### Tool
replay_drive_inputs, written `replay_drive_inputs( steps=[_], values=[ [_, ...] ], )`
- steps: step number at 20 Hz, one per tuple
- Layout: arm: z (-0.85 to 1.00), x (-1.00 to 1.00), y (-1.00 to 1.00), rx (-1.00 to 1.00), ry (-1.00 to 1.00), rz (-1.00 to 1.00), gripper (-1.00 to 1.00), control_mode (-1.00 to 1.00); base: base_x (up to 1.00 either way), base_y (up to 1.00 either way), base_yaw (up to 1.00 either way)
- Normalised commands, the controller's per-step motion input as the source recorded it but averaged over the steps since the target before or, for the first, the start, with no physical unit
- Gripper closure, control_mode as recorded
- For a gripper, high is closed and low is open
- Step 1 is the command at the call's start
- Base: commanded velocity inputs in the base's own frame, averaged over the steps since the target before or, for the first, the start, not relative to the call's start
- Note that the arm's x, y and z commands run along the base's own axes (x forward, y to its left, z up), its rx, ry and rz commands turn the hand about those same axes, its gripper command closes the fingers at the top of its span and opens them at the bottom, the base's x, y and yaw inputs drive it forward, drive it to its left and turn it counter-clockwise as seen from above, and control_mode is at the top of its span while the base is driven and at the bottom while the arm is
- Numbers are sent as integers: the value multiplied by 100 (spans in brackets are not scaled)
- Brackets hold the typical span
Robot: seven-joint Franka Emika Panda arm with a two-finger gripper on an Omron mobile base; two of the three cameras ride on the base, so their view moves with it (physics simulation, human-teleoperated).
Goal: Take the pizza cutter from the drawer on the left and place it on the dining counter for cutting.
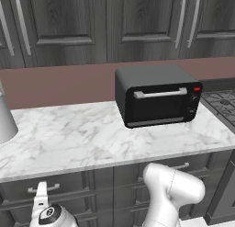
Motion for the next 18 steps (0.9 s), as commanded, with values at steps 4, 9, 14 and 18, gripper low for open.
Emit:
replay_drive_inputs(
  steps=[4, 9, 14, 18],
  values=[
    [-5, 0, 0, 0, -8, 0, 100, -100, 0, 0, 0],
    [-11, -11, 0, 0, -2, 0, 100, -100, 0, 0, 0],
    [-7, -39, 0, 0, 0, 0, 100, -100, 0, 0, 0],
    [0, -46, 0, 0, 0, 0, 100, -100, 0, 0, 0]
  ],
)
